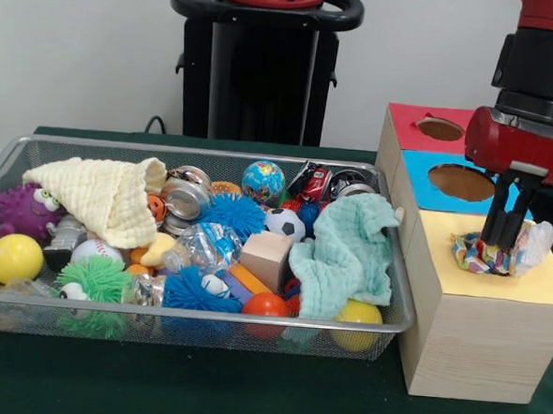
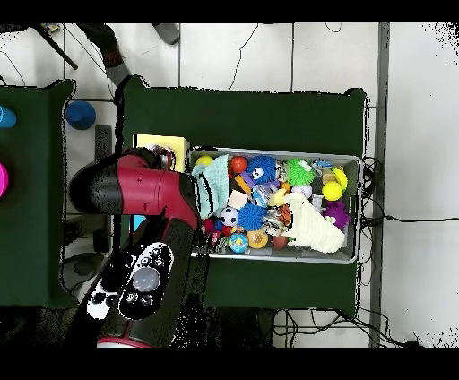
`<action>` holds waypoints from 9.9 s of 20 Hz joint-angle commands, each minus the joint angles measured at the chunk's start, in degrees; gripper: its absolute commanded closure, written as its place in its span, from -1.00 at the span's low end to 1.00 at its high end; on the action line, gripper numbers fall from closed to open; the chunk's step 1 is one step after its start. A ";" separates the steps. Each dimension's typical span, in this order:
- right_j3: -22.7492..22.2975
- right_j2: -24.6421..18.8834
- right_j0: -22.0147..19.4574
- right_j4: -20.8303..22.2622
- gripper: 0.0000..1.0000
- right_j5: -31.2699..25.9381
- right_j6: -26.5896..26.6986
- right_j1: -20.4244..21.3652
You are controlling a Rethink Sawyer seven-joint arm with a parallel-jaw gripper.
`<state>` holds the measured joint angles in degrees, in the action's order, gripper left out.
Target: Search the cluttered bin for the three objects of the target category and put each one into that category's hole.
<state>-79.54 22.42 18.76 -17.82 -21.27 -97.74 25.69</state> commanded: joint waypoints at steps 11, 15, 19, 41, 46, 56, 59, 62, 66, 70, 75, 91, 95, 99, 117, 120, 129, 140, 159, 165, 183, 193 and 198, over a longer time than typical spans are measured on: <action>-1.62 -2.15 -0.26 -2.91 1.00 5.70 -15.37 -3.19; -2.12 -2.35 -0.29 -2.84 1.00 6.21 -14.82 -3.08; -3.29 -3.17 -0.77 -2.21 1.00 6.15 -13.61 -2.40; -8.70 -7.96 -4.55 1.07 1.00 1.57 -7.14 1.36; -8.20 -7.41 -3.81 0.79 1.00 1.32 -7.93 0.68; -8.49 -7.38 -3.34 0.44 1.00 0.85 -8.40 0.69; -8.75 -7.42 -3.21 0.29 1.00 0.76 -8.59 0.79; -8.96 -7.63 -3.23 0.05 1.00 0.68 -8.76 0.90; -9.16 -7.83 -3.14 -0.23 1.00 0.52 -9.04 1.01; -9.06 -7.64 -2.85 -0.39 1.00 0.30 -9.37 0.93; -8.81 -7.24 -2.35 -0.73 1.00 0.04 -10.02 0.68; -8.50 -6.88 -1.64 -1.23 1.00 -0.59 -10.68 0.19; -8.88 -7.33 -1.77 -1.36 1.00 -0.41 -10.69 0.22; -9.33 -7.55 -1.59 -1.50 1.00 0.55 -11.07 0.19; -9.41 -7.77 -1.31 -2.02 1.00 2.10 -11.95 -0.45; -9.29 -7.68 -1.23 -2.11 1.00 2.23 -12.11 -0.58; -8.46 -7.12 -0.50 -2.91 1.00 2.85 -13.47 -1.48; -7.66 -5.96 0.84 -3.83 1.00 4.11 -14.89 -2.61; -6.41 -4.43 1.69 -4.28 1.00 5.08 -15.21 -4.09; -6.80 -4.75 1.54 -4.18 1.00 5.93 -14.91 -4.02; -10.23 -5.87 0.60 -3.22 1.00 1.76 -12.46 1.51; -12.83 -7.00 -0.63 -2.41 1.00 -0.96 -10.12 5.40; -12.83 -7.51 -1.34 -2.23 1.00 -0.80 -9.70 5.30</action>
<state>-87.70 21.88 19.95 -19.56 -17.12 -97.75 30.71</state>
